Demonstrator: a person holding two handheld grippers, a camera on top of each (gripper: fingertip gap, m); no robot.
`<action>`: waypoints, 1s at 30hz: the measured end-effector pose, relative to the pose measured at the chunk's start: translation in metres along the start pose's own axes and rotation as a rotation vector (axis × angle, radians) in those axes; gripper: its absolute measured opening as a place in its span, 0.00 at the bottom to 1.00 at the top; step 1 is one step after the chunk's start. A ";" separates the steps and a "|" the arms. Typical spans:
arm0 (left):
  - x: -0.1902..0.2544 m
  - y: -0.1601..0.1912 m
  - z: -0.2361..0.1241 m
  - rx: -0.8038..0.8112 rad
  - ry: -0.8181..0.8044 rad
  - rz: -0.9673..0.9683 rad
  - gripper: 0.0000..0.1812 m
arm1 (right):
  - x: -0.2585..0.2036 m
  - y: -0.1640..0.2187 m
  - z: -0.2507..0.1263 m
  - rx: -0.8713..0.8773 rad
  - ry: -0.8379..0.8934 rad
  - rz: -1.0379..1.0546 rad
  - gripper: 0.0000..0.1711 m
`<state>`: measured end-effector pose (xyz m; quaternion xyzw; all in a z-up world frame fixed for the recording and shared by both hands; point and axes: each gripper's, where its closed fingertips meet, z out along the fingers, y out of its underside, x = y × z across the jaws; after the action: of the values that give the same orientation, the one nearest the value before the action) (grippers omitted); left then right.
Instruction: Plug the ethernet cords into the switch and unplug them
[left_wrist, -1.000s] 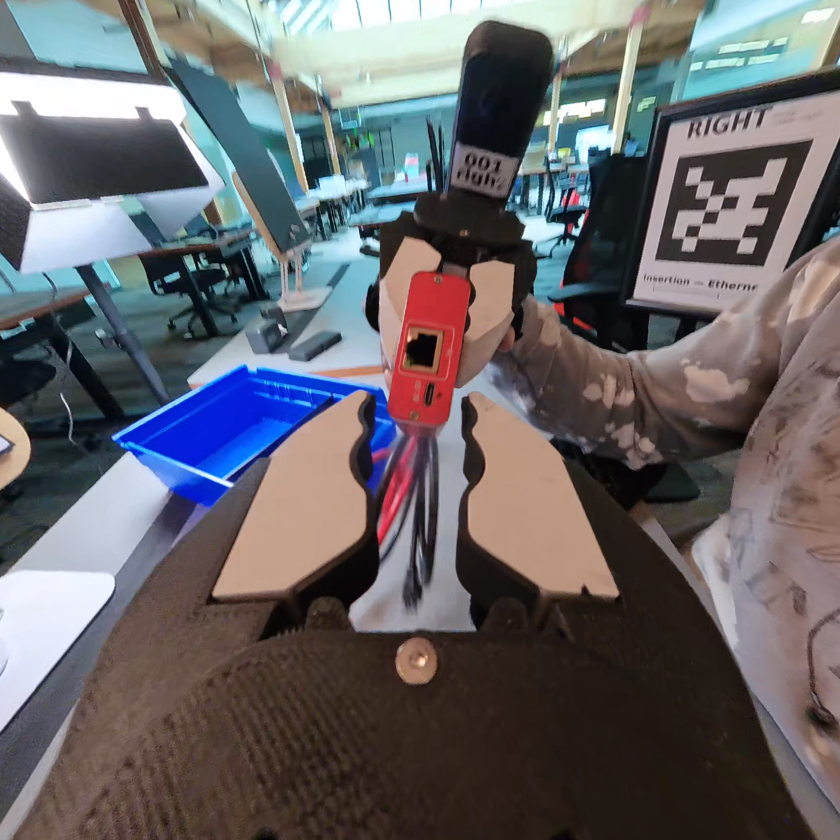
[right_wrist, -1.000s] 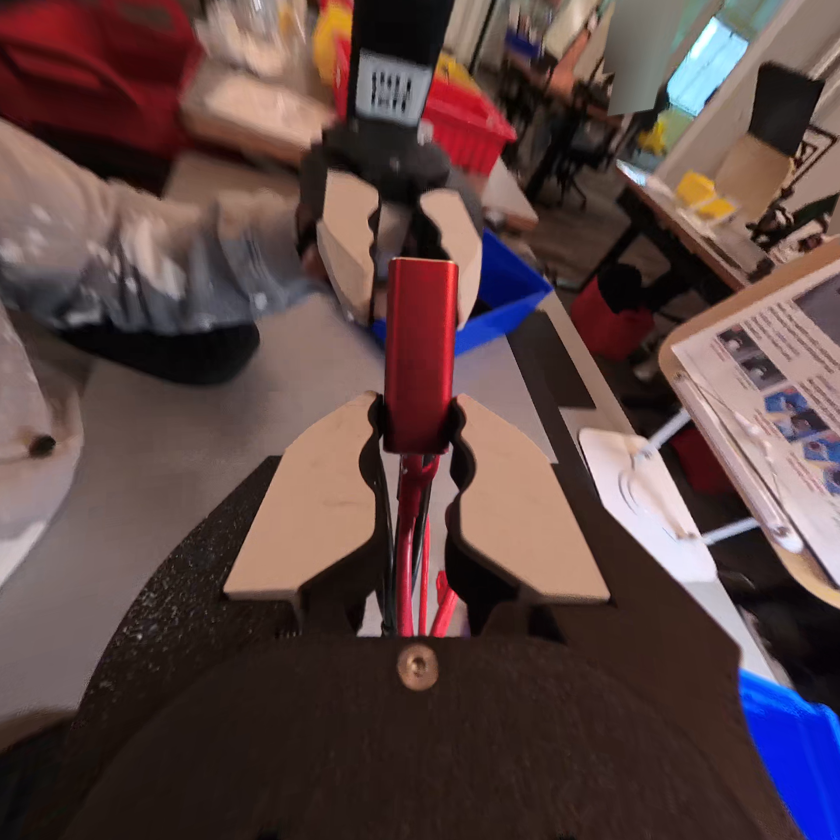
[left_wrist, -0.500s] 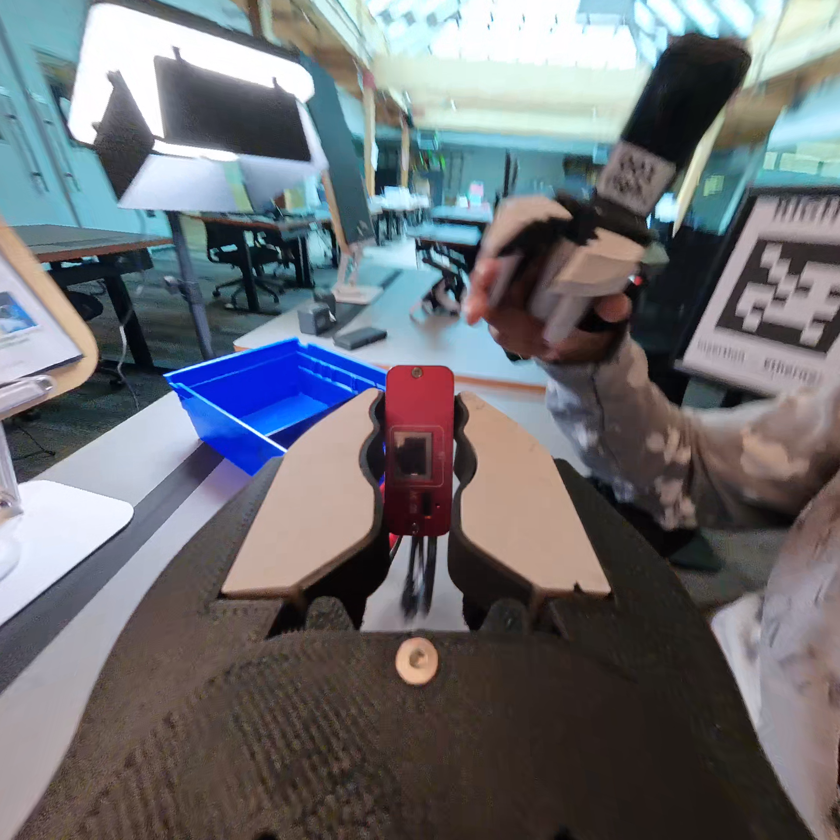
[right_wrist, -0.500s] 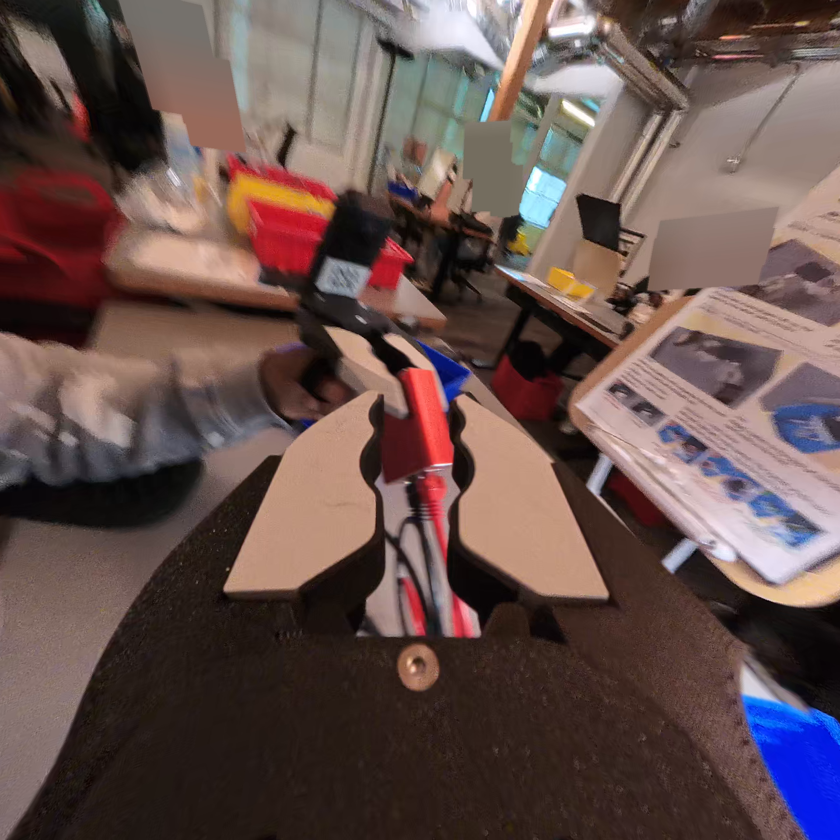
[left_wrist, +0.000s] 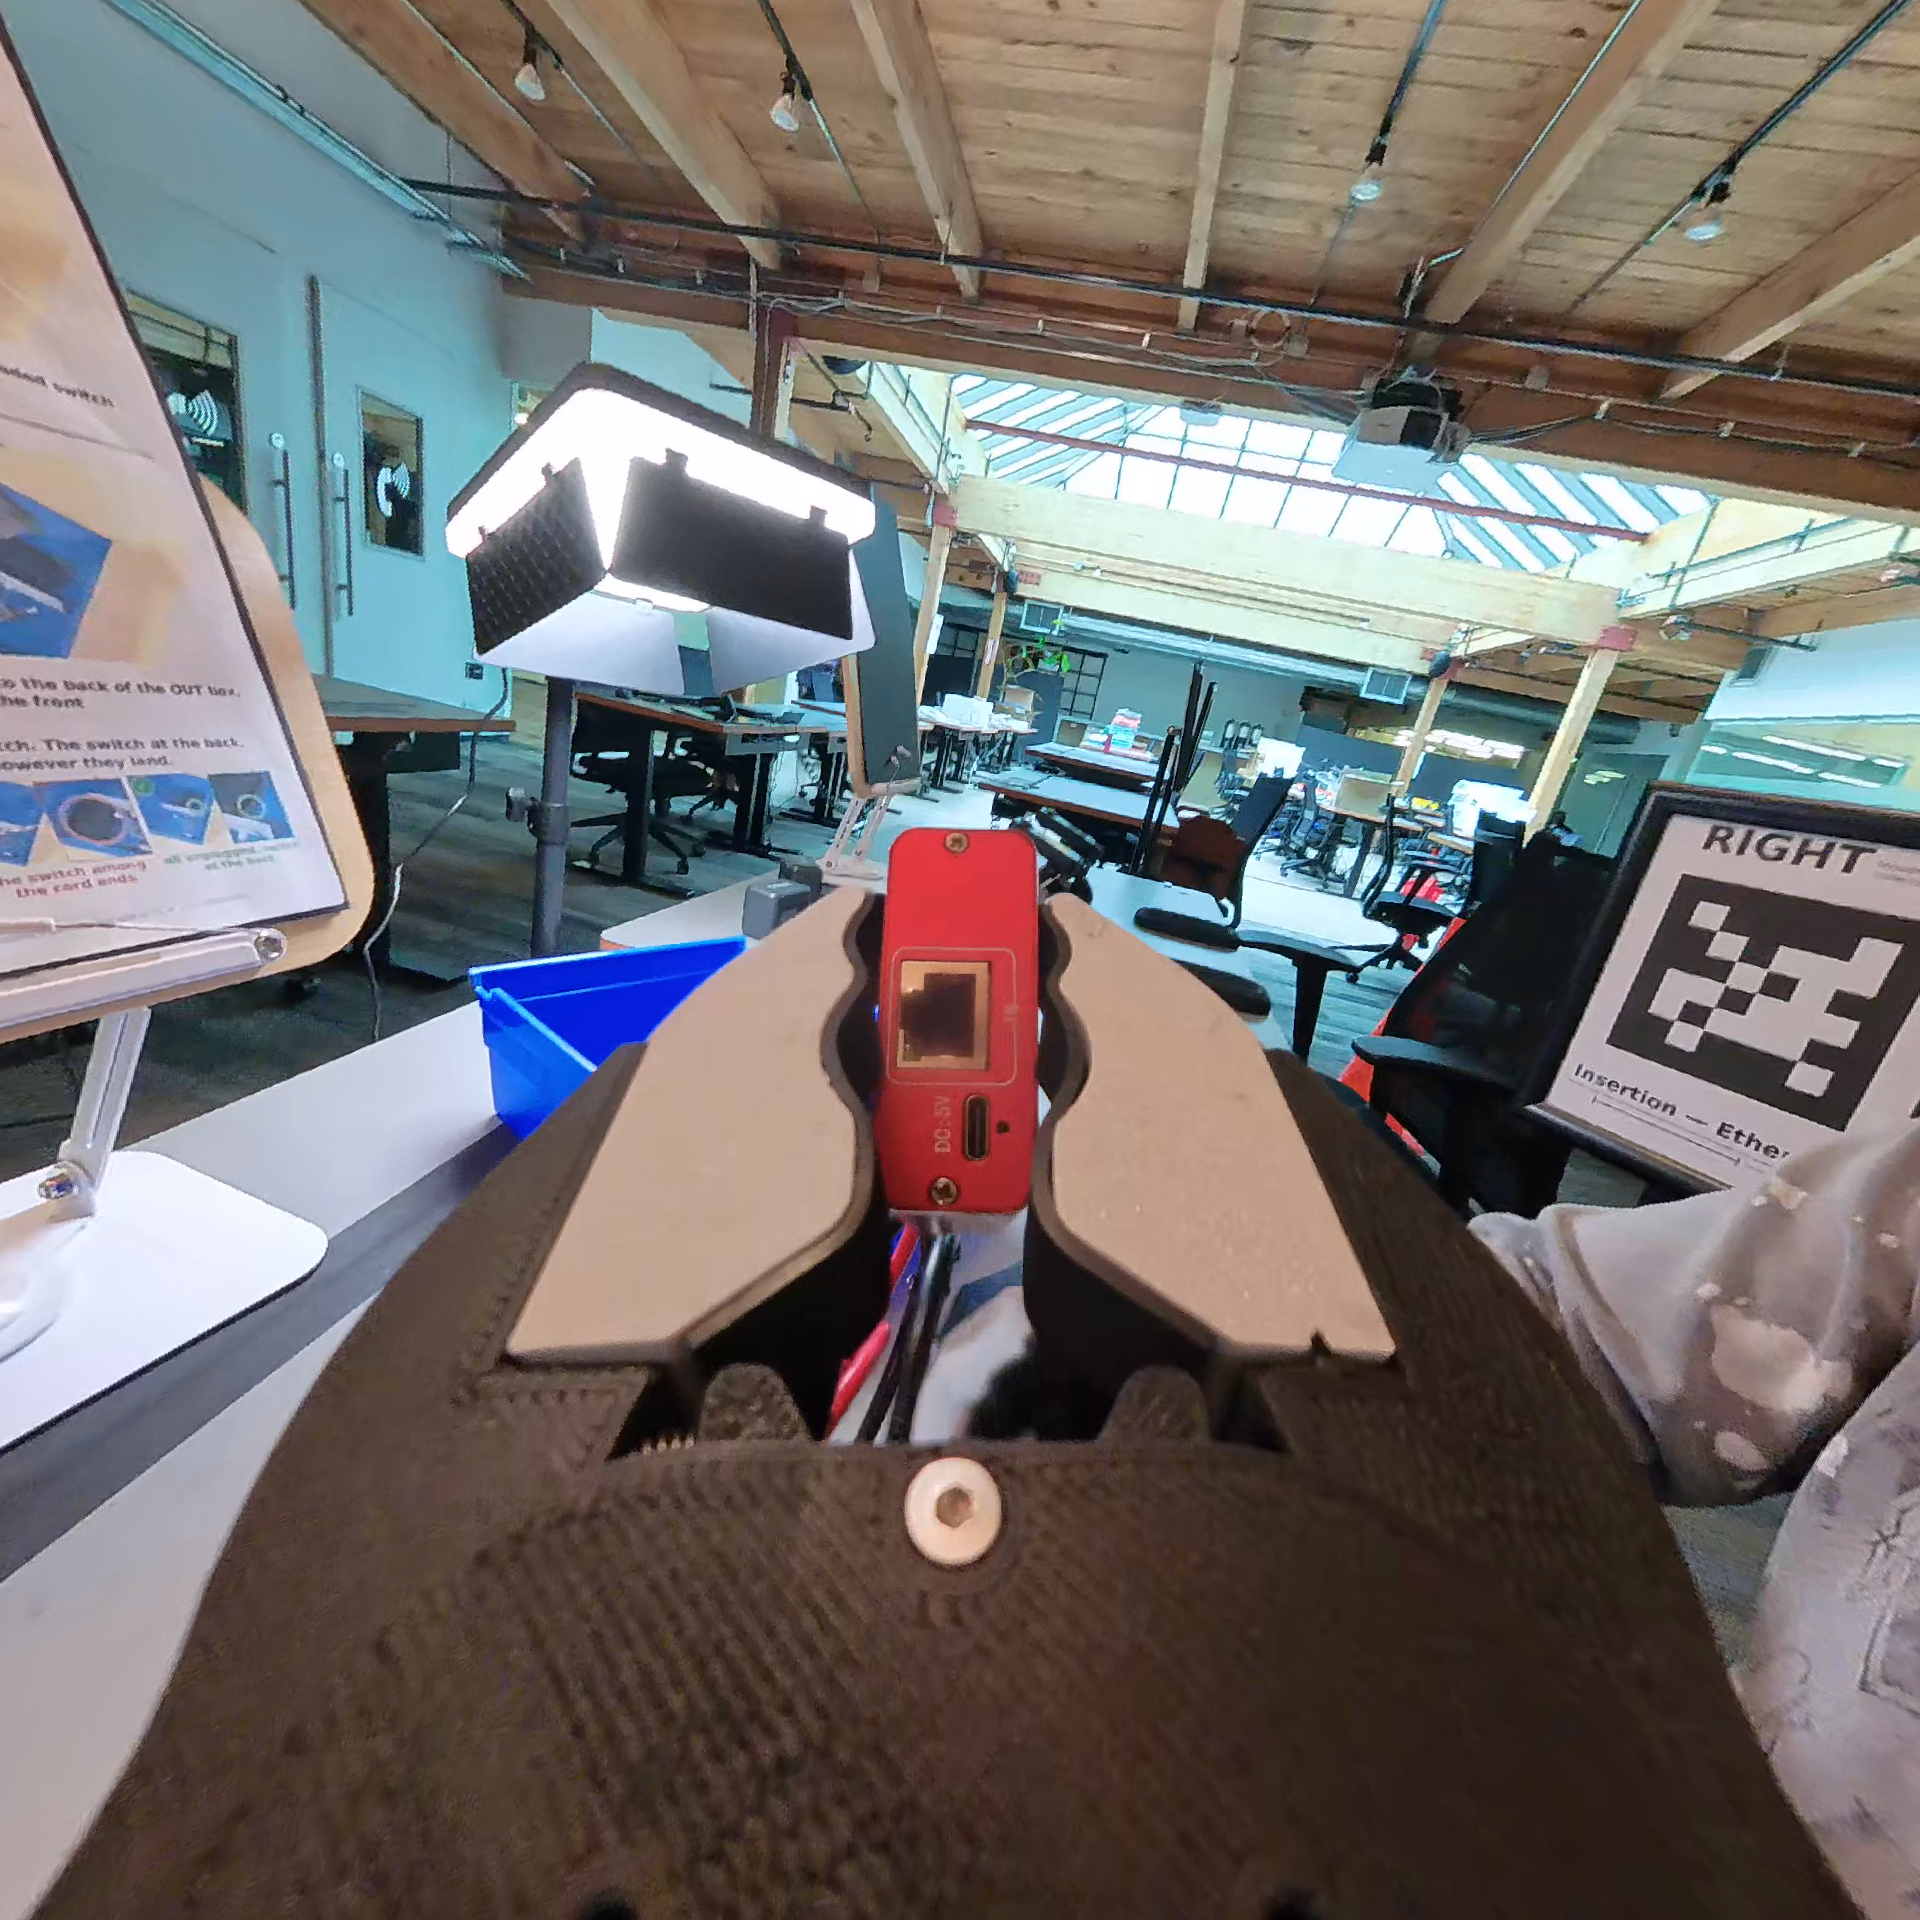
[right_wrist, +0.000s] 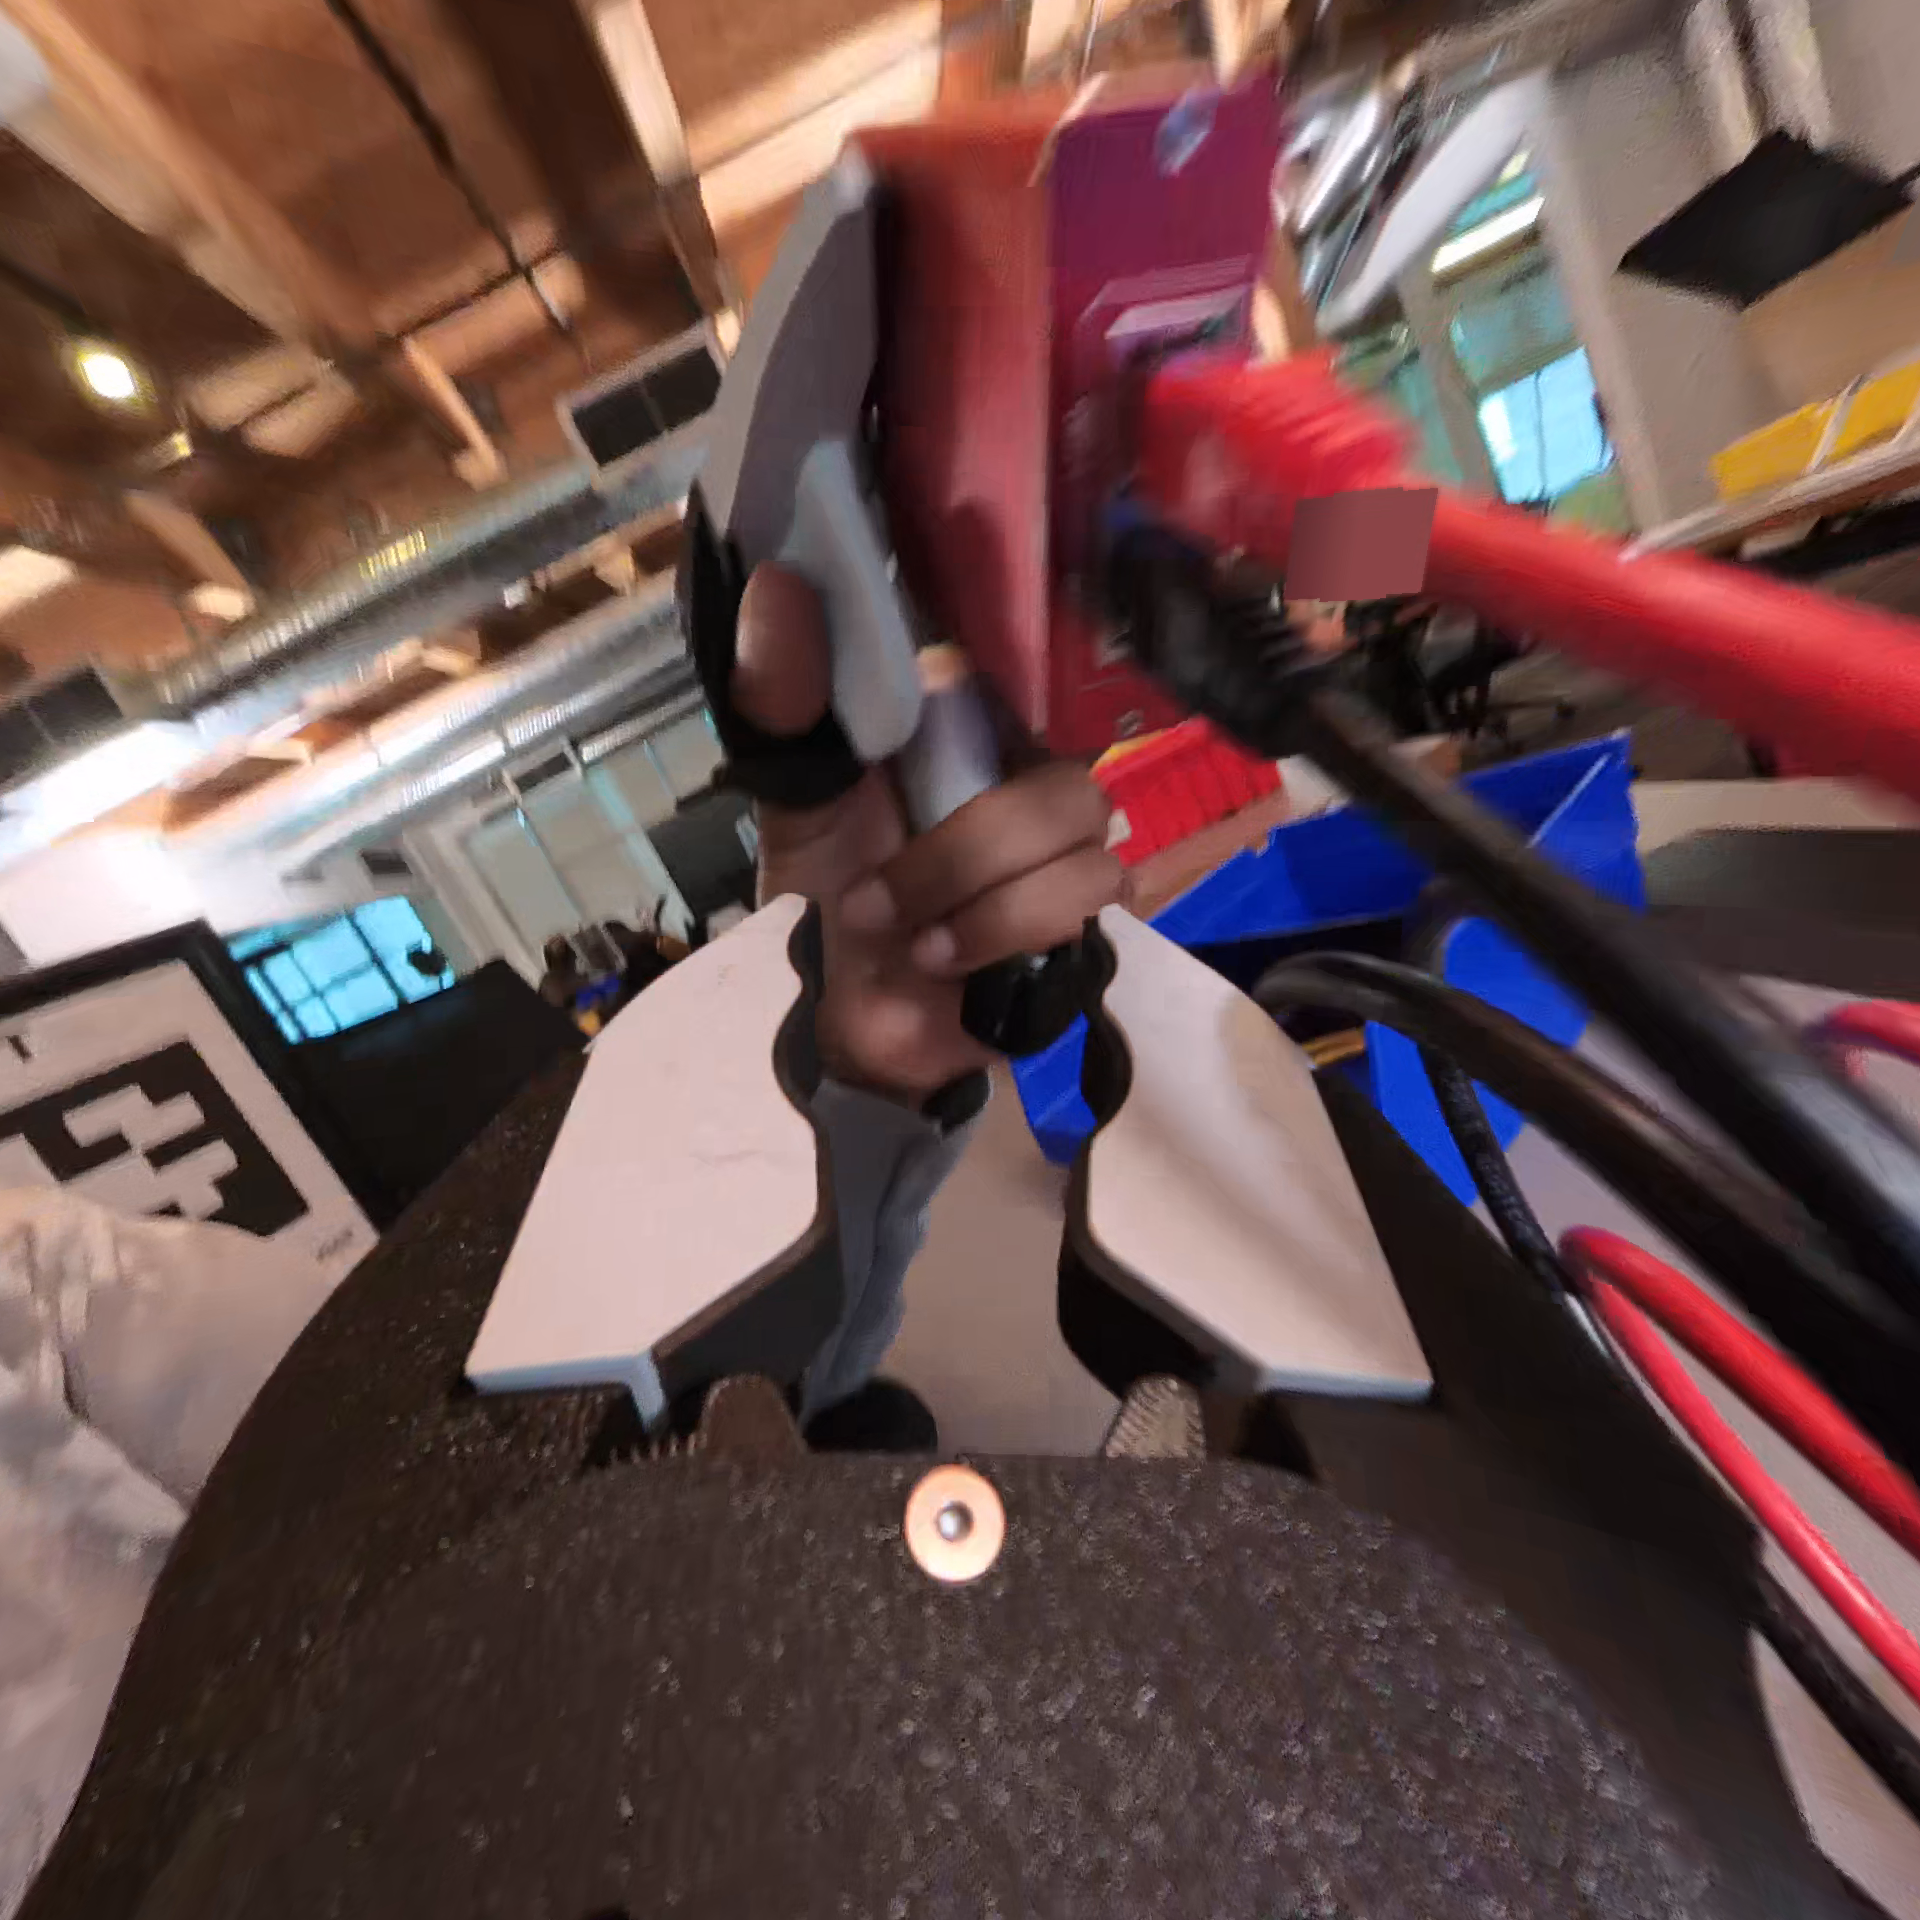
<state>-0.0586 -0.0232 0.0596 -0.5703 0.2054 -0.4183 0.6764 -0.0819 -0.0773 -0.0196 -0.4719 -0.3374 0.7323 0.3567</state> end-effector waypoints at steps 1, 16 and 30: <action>0.003 -0.003 0.001 0.015 0.007 -0.005 0.15 | 0.001 -0.012 -0.004 0.049 0.004 0.005 0.28; 0.037 0.031 0.031 -0.110 0.151 -0.192 0.15 | -0.012 -0.107 -0.055 0.157 -0.004 -0.258 0.17; 0.052 0.049 0.027 -0.294 0.206 -0.040 0.15 | -0.025 -0.087 -0.060 -0.107 -0.082 -0.428 0.16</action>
<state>0.0082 -0.0488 0.0306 -0.6212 0.3212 -0.4532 0.5528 -0.0002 -0.0436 0.0445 -0.3776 -0.4826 0.6395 0.4643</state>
